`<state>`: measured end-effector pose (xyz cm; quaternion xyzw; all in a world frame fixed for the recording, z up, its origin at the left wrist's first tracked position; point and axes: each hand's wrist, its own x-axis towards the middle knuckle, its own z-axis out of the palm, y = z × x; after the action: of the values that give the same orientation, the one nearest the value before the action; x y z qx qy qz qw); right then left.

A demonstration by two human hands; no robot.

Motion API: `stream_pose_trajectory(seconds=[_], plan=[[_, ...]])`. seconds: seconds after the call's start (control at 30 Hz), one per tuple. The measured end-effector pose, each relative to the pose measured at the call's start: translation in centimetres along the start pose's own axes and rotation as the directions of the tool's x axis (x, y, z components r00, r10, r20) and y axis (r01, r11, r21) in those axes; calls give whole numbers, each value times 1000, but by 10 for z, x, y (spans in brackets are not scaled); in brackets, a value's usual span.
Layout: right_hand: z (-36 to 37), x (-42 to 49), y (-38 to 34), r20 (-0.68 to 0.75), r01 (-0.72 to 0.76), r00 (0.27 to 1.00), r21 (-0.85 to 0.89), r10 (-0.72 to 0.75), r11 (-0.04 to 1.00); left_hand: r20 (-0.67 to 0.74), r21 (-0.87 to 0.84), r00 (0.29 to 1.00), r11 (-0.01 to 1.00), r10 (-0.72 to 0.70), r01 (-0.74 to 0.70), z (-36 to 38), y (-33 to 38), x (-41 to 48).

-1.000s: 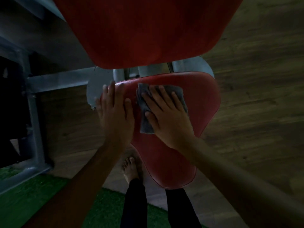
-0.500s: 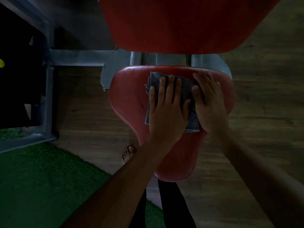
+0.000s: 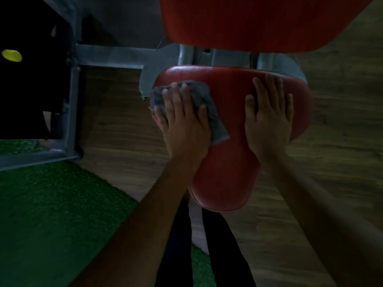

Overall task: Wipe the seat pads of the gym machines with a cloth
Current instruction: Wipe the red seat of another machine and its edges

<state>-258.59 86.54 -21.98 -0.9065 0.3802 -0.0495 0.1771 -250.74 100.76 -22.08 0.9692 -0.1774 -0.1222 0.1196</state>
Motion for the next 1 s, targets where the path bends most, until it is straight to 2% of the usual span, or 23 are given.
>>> stream_pose_trajectory(seconds=[0.1, 0.2, 0.3, 0.4, 0.47, 0.57, 0.7, 0.8, 0.87, 1.0], plan=[[2, 0, -2, 1, 4, 1000, -84, -4, 996, -18, -71, 999, 996, -50, 49, 2, 11, -25], [1, 0, -2, 29, 4, 1000, -84, -1, 996, 26, -54, 999, 998, 36, -34, -3, 24, -88], [2, -1, -4, 43, -1, 999, -98, 5, 995, 24, -31, 995, 995, 94, -93, 2, 14, -49], [3, -1, -6, 43, -6, 999, -101, 11, 995, -29, -25, 998, 998, 49, -50, 4, 7, -13], [2, -2, -8, 50, -11, 999, -103, 16, 995, -4, -63, 1000, 998, 30, -30, 3, 14, -42], [1, -1, -10, 71, -26, 997, -105, 33, 994, 20, -59, 990, 989, 137, -136, -2, 15, -91], [0, -1, -9, 67, -28, 997, -97, 35, 995, 17, -14, 972, 972, 234, -233, -1, -9, -17], [-1, -1, -13, 79, -47, 995, -88, 54, 995, -1, 38, 983, 983, 181, -181, -3, -12, 32], [-4, 0, -19, 120, -68, 990, -69, 76, 995, -4, -2, 988, 988, 156, -156, -2, -1, 18], [-10, -6, -32, 212, -69, 974, -51, 78, 996, 11, -39, 935, 934, 354, -354, -3, -11, -24]])
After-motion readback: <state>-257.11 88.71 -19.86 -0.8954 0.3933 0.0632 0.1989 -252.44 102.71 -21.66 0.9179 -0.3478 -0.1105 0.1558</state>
